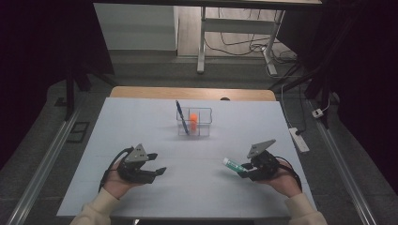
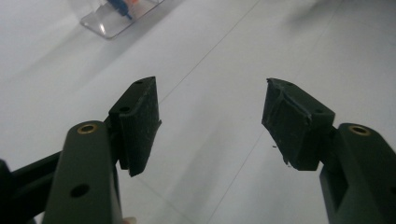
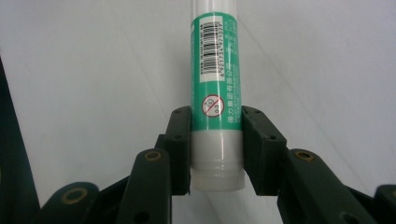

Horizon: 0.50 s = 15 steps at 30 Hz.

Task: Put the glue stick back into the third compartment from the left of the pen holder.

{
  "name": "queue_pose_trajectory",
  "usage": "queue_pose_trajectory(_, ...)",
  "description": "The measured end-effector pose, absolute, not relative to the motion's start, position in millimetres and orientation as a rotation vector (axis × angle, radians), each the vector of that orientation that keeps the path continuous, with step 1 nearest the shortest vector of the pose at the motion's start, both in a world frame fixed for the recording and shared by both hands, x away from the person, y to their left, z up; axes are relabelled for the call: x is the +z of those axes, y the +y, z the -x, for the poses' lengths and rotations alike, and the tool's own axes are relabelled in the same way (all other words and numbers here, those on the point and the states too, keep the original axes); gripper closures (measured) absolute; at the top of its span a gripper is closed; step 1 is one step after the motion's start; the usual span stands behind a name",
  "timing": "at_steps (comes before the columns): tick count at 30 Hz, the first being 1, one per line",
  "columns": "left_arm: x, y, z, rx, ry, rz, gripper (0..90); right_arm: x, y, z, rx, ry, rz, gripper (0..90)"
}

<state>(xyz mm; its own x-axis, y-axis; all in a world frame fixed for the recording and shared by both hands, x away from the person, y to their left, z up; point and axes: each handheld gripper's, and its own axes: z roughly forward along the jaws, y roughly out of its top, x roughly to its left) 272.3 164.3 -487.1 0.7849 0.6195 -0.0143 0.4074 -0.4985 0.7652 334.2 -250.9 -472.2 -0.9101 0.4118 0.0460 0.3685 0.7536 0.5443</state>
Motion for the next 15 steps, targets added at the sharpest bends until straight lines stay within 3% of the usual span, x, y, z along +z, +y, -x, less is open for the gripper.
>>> queue_pose_trajectory(15, -484.4, 128.0, -275.6, 0.395, 0.646, -2.232, 34.4, -473.7, -192.5, -351.3, 0.912, 2.927, -0.587, 64.3)
